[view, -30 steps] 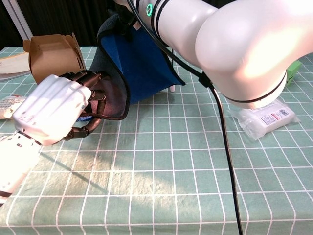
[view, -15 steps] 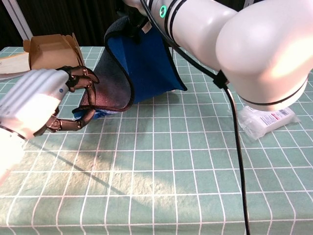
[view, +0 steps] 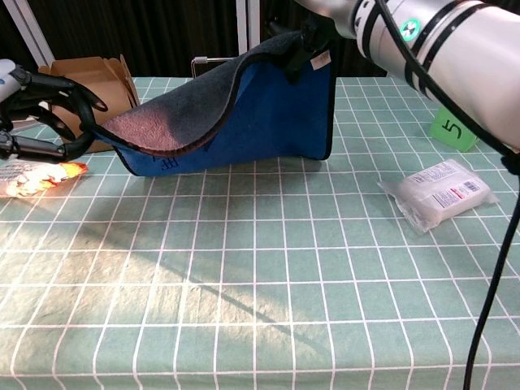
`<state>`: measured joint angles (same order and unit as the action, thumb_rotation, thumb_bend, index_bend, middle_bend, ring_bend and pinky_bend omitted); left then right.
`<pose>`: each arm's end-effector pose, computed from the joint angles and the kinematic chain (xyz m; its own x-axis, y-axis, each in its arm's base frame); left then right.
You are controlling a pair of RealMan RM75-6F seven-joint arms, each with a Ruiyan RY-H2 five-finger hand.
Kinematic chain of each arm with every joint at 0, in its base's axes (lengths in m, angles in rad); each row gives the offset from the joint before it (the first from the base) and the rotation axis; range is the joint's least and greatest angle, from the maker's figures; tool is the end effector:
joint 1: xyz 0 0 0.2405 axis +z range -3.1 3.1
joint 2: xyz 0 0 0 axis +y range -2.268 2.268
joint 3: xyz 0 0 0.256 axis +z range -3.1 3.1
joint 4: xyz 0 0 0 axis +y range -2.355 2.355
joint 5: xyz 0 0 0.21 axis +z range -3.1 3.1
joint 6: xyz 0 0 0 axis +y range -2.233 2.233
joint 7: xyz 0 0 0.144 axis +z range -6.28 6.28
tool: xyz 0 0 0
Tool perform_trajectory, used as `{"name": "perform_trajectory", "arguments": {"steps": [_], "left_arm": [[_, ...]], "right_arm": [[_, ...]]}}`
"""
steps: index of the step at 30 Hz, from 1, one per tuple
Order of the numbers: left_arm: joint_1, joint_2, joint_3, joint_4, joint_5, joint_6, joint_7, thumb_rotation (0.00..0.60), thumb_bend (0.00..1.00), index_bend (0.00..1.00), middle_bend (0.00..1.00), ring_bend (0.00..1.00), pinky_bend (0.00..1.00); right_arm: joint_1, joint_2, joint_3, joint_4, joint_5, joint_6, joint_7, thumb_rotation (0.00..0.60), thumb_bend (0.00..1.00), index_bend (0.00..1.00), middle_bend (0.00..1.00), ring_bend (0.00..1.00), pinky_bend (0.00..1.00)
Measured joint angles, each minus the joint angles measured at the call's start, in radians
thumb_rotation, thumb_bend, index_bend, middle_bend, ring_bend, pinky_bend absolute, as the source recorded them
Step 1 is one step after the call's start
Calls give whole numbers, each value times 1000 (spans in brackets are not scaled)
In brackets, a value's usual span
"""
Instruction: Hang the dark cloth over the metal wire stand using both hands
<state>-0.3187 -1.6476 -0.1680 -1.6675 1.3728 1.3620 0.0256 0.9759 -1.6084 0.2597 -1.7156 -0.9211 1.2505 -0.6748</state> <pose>-0.1756 0.2438 0.0062 -0.1631 0.0989 0.9816 0.9751 -0.1353 0.1757 -0.0204 -0.3390 0.0016 0.4068 -0.0290 0.9130 -0.8213 -0.4493 0.3517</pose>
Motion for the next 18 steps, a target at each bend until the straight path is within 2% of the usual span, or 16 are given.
{"name": "perform_trajectory", "arguments": {"steps": [7, 12, 18], "left_arm": [[3, 128, -37, -174, -112, -87, -92, 600, 561, 819, 314, 303, 425], [-13, 182, -66, -246, -216, -145, -95, 600, 563, 820, 317, 303, 430], [-63, 209, -127, -288, -377, -198, -53, 600, 567, 822, 318, 303, 431]], "right_arm": [[-89, 29, -58, -27, -60, 21, 99, 600, 485, 1000, 0, 0, 0], [-130, 32, -69, -18, -66, 10, 176, 600, 547, 1000, 0, 0, 0], [-169, 2, -67, 48, -107, 11, 275, 600, 622, 1000, 0, 0, 0]]}}
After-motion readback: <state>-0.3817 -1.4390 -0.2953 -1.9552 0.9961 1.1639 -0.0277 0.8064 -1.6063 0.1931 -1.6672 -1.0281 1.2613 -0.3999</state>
